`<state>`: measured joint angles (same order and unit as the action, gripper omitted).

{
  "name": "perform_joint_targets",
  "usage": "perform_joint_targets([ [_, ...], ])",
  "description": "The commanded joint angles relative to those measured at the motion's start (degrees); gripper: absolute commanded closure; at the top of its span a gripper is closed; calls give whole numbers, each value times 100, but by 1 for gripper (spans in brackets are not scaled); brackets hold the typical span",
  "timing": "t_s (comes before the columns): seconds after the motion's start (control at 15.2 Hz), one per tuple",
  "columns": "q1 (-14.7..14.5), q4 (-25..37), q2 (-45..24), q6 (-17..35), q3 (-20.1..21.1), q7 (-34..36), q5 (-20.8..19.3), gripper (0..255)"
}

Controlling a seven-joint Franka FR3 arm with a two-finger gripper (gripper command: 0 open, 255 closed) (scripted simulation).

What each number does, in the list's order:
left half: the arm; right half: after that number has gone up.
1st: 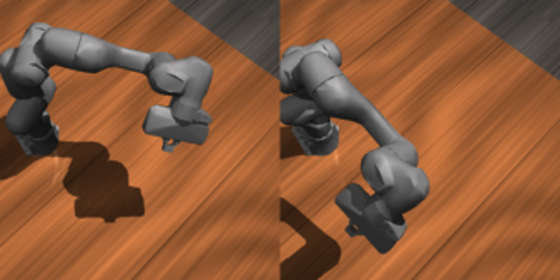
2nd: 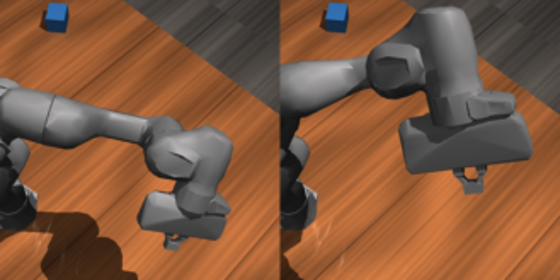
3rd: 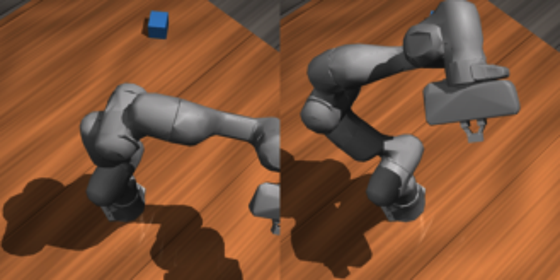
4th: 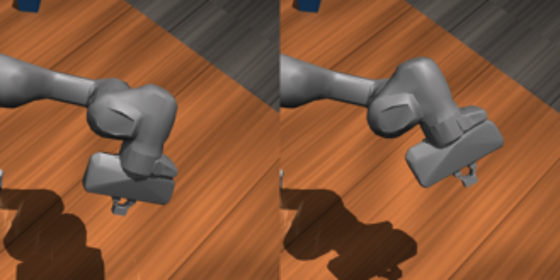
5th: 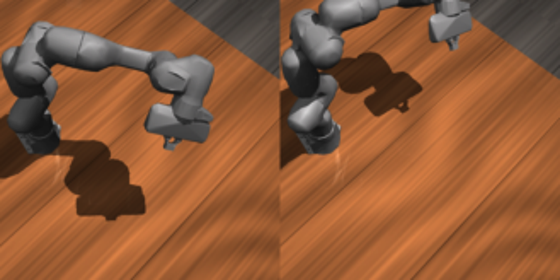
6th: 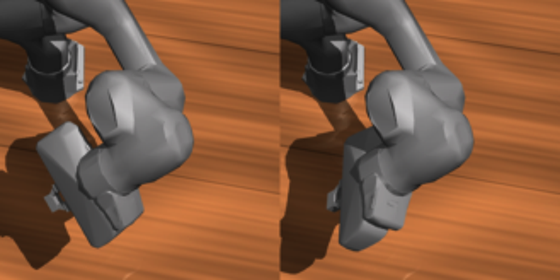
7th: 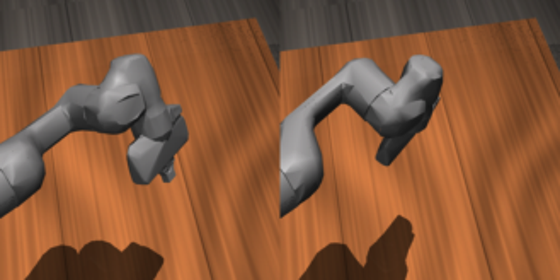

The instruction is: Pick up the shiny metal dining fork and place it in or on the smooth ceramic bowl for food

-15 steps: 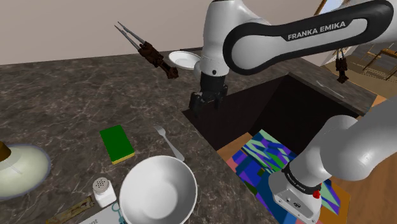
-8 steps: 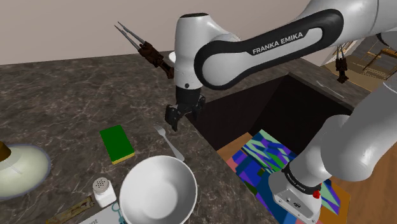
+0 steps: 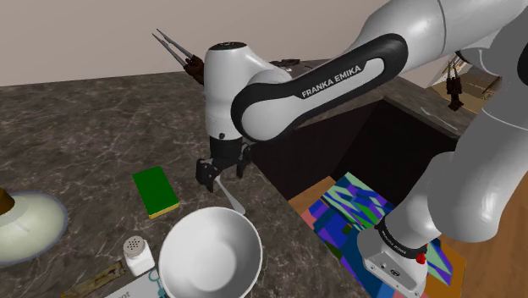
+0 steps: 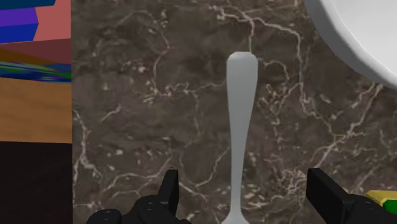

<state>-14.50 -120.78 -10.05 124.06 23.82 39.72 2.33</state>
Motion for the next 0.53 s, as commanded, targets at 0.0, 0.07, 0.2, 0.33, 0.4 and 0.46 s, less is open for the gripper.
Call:
perform_joint_targets([
  [0.0, -22, -53, -87, 139, 0, 35, -34, 0],
  [0.07, -30, -89, -127, 213, -2, 47, -51, 0],
  [0.2, -43, -143, -193, 329, -7, 67, -79, 0],
  [0.33, -43, -143, -193, 328, -7, 67, -79, 0],
  [0.4, -43, -143, -193, 329, -7, 67, -79, 0],
  [0.46, -43, -143, -193, 329, -7, 67, -79, 0],
])
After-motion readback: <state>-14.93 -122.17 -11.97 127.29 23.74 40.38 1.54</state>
